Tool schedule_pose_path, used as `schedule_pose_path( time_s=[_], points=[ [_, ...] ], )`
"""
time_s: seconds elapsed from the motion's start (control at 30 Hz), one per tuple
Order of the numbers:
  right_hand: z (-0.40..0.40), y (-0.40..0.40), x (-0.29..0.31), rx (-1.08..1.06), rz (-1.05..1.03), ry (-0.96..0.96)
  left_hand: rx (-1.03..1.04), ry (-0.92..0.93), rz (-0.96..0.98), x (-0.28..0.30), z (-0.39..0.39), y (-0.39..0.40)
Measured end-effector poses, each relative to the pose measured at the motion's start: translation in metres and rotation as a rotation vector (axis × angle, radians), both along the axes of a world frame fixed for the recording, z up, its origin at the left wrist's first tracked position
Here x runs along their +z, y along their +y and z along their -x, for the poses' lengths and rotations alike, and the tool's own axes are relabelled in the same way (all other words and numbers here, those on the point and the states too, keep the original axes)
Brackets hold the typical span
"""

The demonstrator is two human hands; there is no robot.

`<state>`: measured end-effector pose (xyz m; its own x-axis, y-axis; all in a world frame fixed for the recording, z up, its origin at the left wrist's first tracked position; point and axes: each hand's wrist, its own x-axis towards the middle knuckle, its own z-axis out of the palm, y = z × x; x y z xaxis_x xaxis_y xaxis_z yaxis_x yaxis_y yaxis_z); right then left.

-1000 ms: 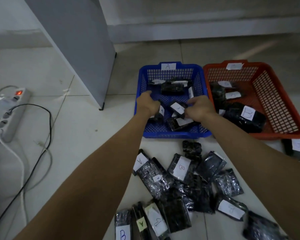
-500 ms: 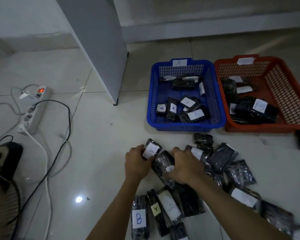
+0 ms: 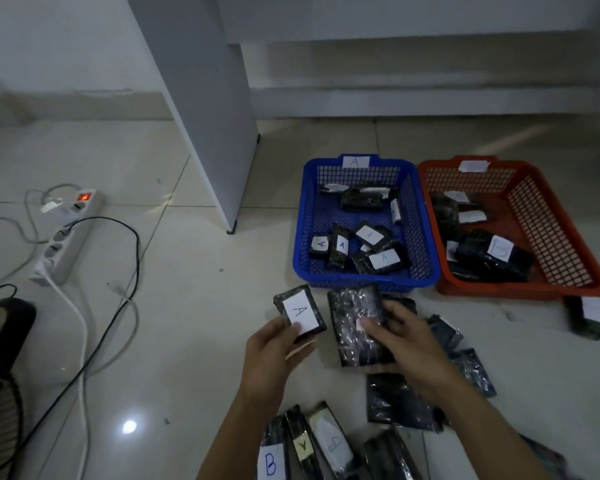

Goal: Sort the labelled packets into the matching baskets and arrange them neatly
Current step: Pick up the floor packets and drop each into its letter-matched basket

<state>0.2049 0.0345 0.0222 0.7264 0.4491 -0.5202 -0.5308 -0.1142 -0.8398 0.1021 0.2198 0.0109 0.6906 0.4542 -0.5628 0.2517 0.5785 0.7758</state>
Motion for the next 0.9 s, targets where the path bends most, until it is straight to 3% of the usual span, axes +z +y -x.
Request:
schedule_pose_path(
  time_s=[0.27,0.47,0.6,0.7,0.8,0.9],
  points=[
    [-0.048,-0.014,0.028,-0.072,-0.086,-0.057,-0.042,-0.051,-0.168,0.033,-0.073,-0.012],
    [-0.141,0.018,0.034,-0.085,0.279,-0.144,-0.218,0.208,-0.423,0.026,-0.184,0.022],
    [-0.175,0.037,0.018,-0.038,0.383,-0.1,-0.332,0.36,-0.635,-0.01,-0.227,0.045],
    [-0.185,0.039,0.005,-0.027,0.453,-0.159,-0.445,0.427,-0.886,-0.004,-0.226,0.037],
    [-0.183,0.027,0.004,-0.01,0.622,-0.368,-0.389,0.376,-1.04,0.015,-0.209,0.02],
    [-0.167,-0.002,0.02,-0.135,0.571,-0.512,-0.192,0.166,-0.993,0.027,-0.172,-0.002]
  ],
)
